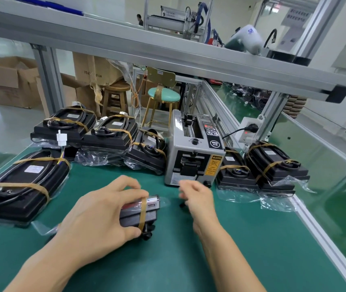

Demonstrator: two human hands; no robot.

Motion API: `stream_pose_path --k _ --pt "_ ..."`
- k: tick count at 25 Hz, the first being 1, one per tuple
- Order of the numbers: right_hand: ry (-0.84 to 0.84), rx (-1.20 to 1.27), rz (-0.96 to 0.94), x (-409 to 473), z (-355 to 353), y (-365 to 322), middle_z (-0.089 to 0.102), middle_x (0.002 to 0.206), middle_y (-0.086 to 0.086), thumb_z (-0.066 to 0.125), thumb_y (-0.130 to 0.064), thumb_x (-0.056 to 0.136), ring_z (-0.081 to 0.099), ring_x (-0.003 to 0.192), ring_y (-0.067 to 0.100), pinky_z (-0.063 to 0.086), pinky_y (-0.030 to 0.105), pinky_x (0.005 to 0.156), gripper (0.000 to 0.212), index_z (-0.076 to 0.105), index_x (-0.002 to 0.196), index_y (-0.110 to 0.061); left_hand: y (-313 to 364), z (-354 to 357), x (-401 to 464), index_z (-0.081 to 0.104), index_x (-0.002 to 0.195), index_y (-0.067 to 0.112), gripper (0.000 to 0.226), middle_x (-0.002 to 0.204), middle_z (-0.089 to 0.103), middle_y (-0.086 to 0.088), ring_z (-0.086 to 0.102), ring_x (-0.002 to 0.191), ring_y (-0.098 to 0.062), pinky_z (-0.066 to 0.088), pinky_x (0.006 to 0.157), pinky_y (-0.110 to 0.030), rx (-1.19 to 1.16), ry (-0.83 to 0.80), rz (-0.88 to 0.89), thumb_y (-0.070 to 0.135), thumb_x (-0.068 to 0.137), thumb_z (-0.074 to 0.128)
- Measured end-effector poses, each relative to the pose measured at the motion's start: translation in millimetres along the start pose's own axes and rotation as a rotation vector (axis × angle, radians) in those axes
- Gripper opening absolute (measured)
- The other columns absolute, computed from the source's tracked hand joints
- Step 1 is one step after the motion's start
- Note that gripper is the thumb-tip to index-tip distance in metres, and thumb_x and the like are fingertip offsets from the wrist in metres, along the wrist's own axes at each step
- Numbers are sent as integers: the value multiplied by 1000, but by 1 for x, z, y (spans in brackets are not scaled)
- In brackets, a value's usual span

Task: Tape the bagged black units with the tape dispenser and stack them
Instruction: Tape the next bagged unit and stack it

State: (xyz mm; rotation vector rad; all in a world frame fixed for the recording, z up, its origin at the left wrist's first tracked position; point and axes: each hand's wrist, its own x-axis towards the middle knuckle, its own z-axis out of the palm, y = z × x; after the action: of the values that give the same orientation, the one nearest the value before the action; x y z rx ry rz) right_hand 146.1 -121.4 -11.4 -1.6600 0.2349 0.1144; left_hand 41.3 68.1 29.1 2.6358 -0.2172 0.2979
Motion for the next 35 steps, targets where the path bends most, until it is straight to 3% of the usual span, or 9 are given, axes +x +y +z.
stream_pose_path --k 3,6,10,13,17,20,25,30,35 --pt "279 130 -98 11 -13 -10 59 64 -10 62 -21 91 48 53 2 39 10 51 17 70 77 -28 1 1 1 59 113 48 64 113 47 49 58 100 5 44 85 -20 -63 -1 -21 46 51 73" --pt "323 120 -136 19 -7 -27 59 59 -8 63 -19 90 49 60 10 43 20 59 28 66 64 -29 2 1 -1 48 114 58 70 93 55 45 58 92 4 44 81 -19 -98 10 -56 40 54 80" --pt "360 89 -80 30 2 -35 67 75 3 69 -22 87 58 75 20 53 38 77 23 64 66 -27 9 -2 -3 30 114 65 71 107 43 52 55 90 6 37 76 -8 -66 18 -31 58 52 64" --pt "397 134 -7 40 4 -35 66 80 7 72 -20 84 54 72 22 49 36 71 20 62 67 -22 11 -2 -3 39 114 63 62 111 43 51 53 94 12 37 79 -7 -86 18 -23 69 54 55" --pt "421 214 75 43 8 -41 51 66 0 71 -14 83 38 55 15 37 29 56 25 56 64 -17 12 0 -2 57 103 53 49 96 57 41 57 86 7 44 78 -16 -169 69 -59 60 55 62" --pt "293 301 90 17 3 -51 46 60 -2 66 -14 86 34 54 13 30 24 53 28 50 63 -17 16 -1 -1 50 103 54 51 87 62 32 59 77 -1 48 73 -24 -200 114 -83 55 53 63" --pt "-132 229 -88 -77 -1 -36 59 72 -10 71 -33 77 48 76 8 39 29 78 12 70 66 -27 19 3 2 56 93 46 40 70 58 28 56 71 -6 47 67 -26 -97 178 -170 58 55 63" --pt "-119 309 -123 -104 13 -14 66 102 -9 66 -15 86 61 83 -5 43 25 92 27 72 60 -20 29 5 3 57 84 44 27 66 63 16 57 67 -6 46 62 -26 -110 198 -278 56 63 69" --pt "-93 281 -190 -107 18 -12 63 106 1 65 -9 84 59 91 -5 43 17 81 30 71 56 -19 31 7 0 62 82 43 22 66 61 20 57 69 -7 39 58 -20 -145 202 -303 51 64 73"
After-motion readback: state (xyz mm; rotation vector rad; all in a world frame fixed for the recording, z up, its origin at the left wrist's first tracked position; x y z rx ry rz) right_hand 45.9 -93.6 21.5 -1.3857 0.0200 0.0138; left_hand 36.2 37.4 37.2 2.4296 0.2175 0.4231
